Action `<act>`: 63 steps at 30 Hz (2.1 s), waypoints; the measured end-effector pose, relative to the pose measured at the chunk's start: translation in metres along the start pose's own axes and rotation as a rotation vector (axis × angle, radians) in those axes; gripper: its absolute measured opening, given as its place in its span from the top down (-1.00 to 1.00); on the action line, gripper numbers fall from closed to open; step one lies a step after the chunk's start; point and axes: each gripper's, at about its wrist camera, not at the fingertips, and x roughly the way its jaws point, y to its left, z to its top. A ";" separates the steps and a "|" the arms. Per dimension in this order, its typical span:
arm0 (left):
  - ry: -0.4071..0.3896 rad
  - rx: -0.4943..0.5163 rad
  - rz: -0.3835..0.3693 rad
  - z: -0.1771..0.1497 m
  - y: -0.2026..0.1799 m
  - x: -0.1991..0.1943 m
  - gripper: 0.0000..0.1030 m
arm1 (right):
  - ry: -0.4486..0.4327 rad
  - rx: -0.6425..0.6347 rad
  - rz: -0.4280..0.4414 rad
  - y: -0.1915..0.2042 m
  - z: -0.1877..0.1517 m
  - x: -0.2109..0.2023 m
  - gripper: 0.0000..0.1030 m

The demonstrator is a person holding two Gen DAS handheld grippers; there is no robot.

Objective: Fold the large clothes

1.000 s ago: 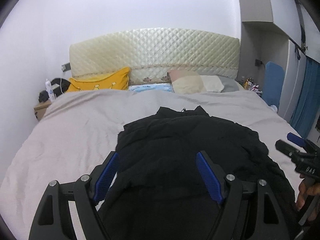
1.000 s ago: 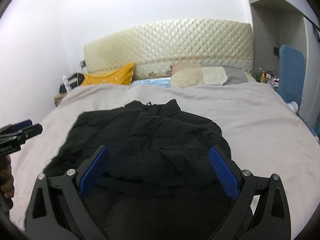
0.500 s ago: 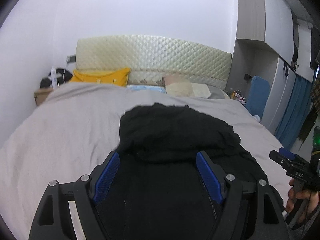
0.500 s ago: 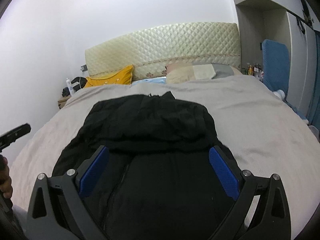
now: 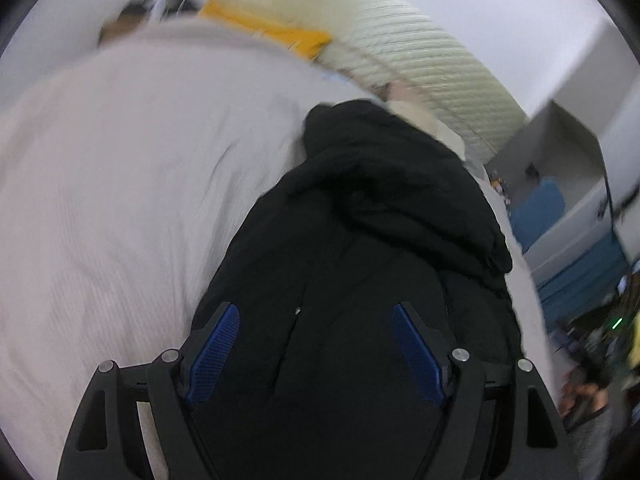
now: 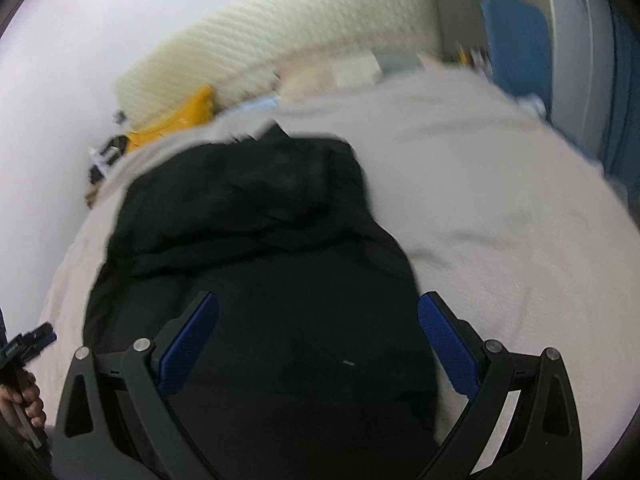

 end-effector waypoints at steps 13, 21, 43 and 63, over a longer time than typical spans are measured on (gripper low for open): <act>0.207 -0.171 0.080 -0.010 0.057 0.044 -0.52 | 0.368 0.456 -0.043 -0.103 -0.048 0.080 -0.94; 0.261 -0.187 0.138 -0.017 0.055 0.059 -0.52 | 0.472 0.452 0.162 -0.075 -0.066 0.095 -0.96; 0.369 -0.210 -0.147 -0.033 0.032 0.075 -0.53 | 0.540 0.343 0.379 -0.033 -0.066 0.095 -0.95; 0.256 -0.131 -0.323 -0.018 -0.008 0.016 0.81 | 0.324 0.289 0.354 0.007 -0.038 0.041 0.87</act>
